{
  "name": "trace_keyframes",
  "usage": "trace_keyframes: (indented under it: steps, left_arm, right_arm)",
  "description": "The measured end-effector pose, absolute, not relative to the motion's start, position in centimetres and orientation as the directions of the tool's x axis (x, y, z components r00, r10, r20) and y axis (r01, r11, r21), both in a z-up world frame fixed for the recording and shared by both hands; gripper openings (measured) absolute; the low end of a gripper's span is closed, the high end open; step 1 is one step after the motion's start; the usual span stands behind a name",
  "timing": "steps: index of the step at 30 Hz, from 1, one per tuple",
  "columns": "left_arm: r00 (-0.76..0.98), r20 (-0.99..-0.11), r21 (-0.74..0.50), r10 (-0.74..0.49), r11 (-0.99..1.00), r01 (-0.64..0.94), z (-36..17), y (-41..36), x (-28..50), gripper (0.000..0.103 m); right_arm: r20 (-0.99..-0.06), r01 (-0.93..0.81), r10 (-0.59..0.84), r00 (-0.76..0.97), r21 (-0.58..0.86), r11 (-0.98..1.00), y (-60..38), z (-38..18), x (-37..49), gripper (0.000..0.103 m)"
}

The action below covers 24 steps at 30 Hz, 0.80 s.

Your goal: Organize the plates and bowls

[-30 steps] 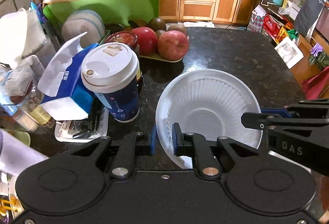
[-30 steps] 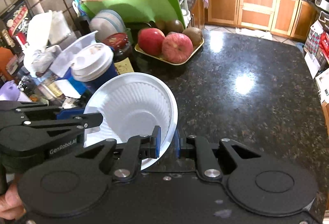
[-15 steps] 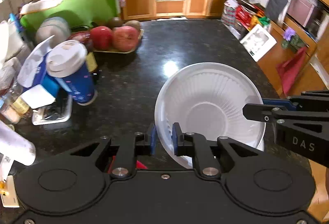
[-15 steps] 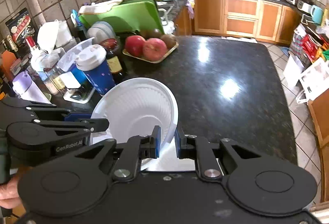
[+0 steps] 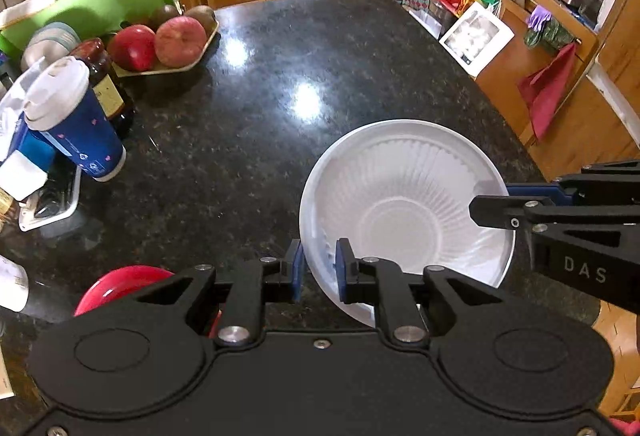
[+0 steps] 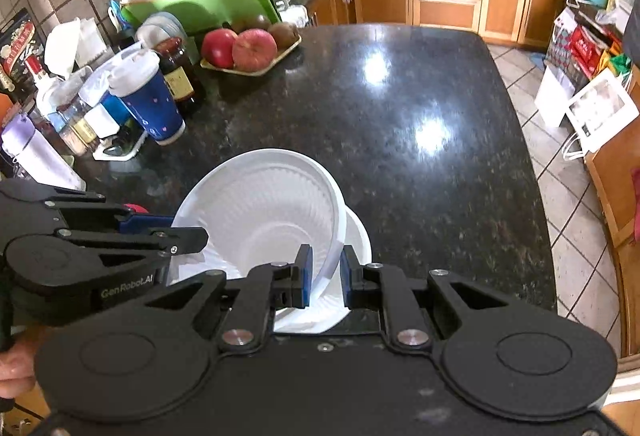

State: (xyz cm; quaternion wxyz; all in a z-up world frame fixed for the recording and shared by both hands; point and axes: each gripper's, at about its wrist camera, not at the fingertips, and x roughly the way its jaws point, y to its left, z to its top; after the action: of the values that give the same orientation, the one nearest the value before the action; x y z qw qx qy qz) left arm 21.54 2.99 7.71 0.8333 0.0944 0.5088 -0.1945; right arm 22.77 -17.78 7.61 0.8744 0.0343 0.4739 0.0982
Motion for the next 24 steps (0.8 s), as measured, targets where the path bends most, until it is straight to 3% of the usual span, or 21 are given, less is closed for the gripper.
trace_keyframes:
  steps: [24]
  left_arm:
    - [0.391, -0.903, -0.002, -0.178, 0.913, 0.409, 4.7, 1.1, 21.7, 0.022]
  right_arm:
    - [-0.863, -0.171, 0.216, 0.457, 0.152, 0.973, -18.9, 3.5, 24.5, 0.019]
